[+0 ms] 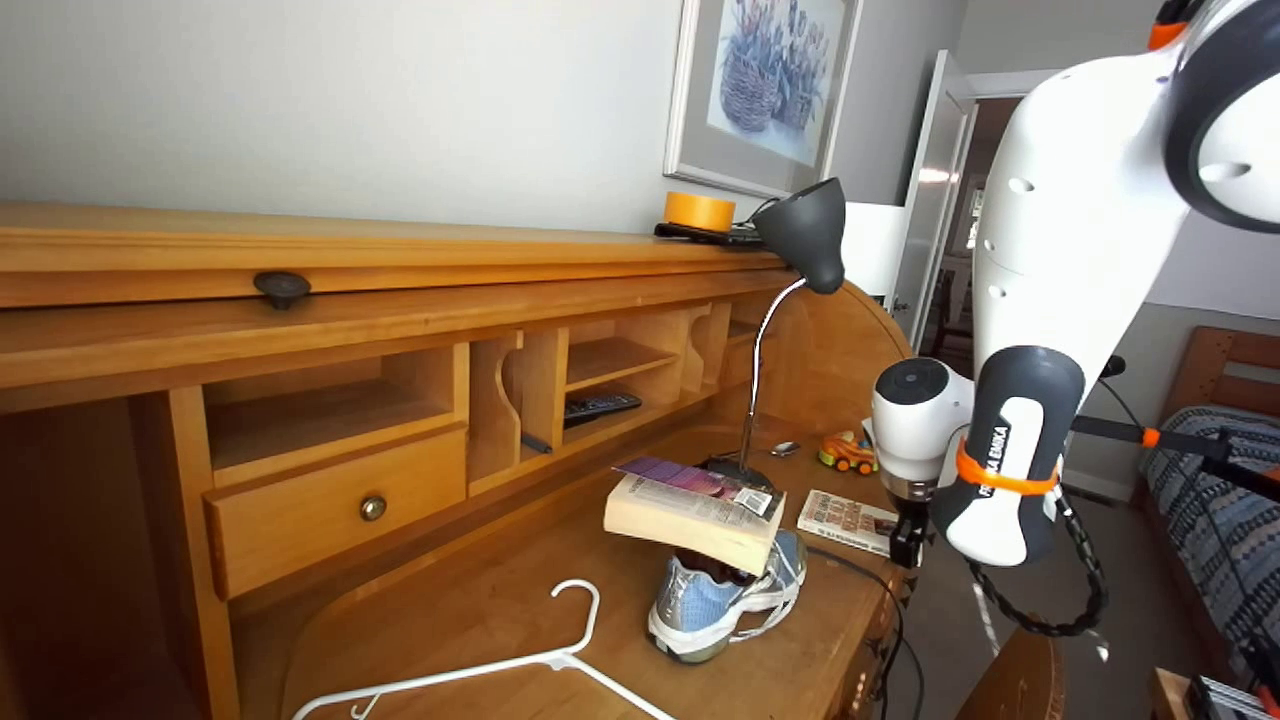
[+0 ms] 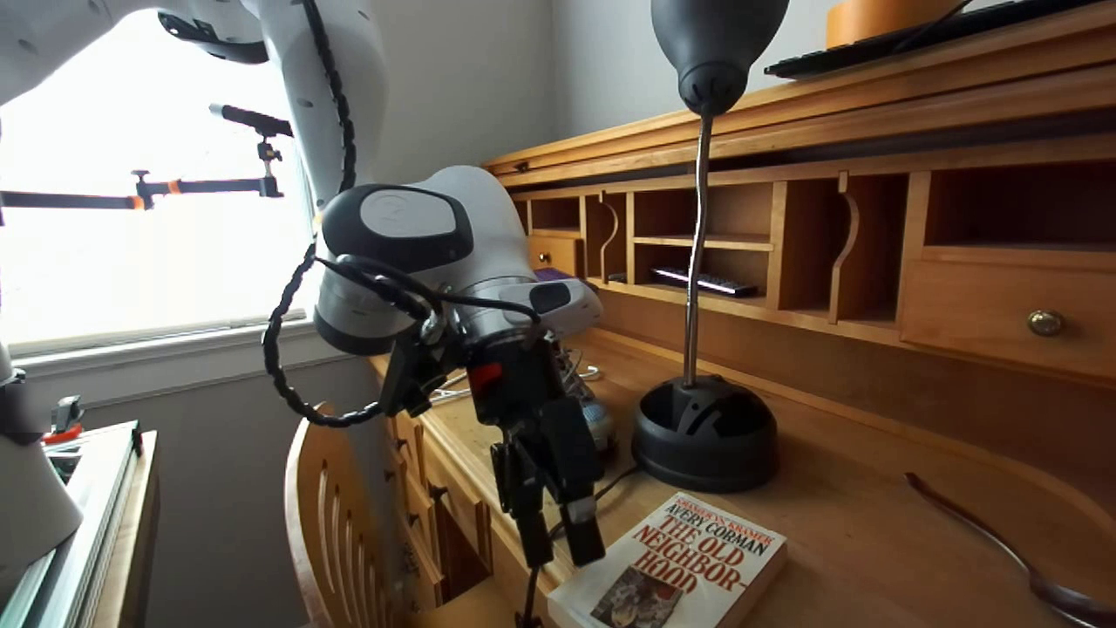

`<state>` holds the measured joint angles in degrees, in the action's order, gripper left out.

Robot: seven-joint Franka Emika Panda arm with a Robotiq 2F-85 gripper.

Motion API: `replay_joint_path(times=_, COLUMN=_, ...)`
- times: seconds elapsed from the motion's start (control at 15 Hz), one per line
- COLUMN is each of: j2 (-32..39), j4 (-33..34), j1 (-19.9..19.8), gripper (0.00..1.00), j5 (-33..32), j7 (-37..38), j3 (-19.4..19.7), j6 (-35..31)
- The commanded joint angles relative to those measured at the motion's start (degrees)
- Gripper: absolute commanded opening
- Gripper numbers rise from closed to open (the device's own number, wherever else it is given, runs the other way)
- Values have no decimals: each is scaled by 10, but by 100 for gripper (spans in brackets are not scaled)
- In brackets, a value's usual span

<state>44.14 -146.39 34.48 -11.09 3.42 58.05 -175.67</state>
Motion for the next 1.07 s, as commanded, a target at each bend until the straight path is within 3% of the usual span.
replay_joint_path(times=0.0, j2=62, j4=13, j1=16, gripper=100, j5=20, j7=18, j3=0, j6=-23)
replay_joint_path(times=1.0, j2=131, j4=42, j1=20, gripper=100, j5=54, j7=16, j3=-26, j6=-24)
